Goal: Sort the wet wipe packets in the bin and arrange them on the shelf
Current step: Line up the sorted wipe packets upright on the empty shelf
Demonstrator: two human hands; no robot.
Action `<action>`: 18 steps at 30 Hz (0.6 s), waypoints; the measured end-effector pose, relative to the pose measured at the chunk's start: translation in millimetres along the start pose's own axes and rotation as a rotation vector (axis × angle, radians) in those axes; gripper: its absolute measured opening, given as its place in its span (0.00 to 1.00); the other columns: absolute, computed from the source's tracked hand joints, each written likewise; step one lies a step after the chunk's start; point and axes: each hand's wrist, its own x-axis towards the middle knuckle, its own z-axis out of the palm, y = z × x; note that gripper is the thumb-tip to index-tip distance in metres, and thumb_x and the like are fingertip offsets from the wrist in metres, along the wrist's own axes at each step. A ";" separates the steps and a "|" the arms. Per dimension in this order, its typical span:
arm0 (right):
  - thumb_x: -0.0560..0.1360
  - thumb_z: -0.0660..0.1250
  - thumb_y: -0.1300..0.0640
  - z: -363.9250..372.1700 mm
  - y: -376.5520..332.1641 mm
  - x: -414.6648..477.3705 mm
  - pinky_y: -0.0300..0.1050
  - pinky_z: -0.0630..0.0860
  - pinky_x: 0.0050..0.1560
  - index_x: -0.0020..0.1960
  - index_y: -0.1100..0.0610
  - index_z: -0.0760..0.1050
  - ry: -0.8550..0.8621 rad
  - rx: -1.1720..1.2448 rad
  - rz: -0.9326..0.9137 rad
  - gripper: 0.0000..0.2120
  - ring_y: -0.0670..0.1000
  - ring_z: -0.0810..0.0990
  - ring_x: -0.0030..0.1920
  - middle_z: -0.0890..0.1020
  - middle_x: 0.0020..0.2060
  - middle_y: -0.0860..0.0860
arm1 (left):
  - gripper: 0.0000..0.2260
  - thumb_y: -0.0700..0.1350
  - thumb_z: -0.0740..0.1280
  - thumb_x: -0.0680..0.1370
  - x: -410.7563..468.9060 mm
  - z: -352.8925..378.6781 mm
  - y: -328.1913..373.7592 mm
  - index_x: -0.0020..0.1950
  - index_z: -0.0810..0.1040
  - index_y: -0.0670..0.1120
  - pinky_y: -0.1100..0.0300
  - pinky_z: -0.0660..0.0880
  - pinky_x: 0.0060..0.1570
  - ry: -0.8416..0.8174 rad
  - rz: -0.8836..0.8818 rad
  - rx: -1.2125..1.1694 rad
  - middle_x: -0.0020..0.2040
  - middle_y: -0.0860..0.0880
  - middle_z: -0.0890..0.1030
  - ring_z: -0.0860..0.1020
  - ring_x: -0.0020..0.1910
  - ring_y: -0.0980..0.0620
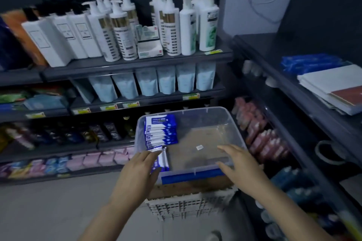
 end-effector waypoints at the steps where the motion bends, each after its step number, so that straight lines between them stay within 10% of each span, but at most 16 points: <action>1: 0.77 0.65 0.53 7.4 -1.4 19.5 0.34 0.66 0.60 0.69 0.49 0.68 -0.021 0.000 -0.020 0.21 0.45 0.71 0.62 0.72 0.63 0.45 | 0.22 0.42 0.79 0.63 6.7 6.4 -11.8 0.56 0.79 0.46 0.55 0.77 0.31 -0.011 -0.025 0.001 0.45 0.50 0.82 0.81 0.40 0.46; 9: 0.75 0.66 0.54 70.9 -4.5 166.6 0.39 0.68 0.61 0.68 0.51 0.69 -0.233 0.067 -0.069 0.22 0.47 0.72 0.62 0.75 0.61 0.47 | 0.22 0.40 0.79 0.65 66.0 49.4 -82.8 0.57 0.80 0.44 0.51 0.79 0.42 -0.037 -0.214 -0.025 0.49 0.45 0.82 0.81 0.46 0.42; 18: 0.73 0.71 0.59 185.9 8.3 231.0 0.42 0.71 0.52 0.64 0.63 0.70 -0.623 0.393 0.384 0.23 0.51 0.76 0.52 0.78 0.58 0.58 | 0.18 0.44 0.73 0.71 78.7 89.4 -129.1 0.60 0.78 0.41 0.52 0.77 0.47 -0.042 -0.426 -0.066 0.51 0.44 0.81 0.80 0.48 0.43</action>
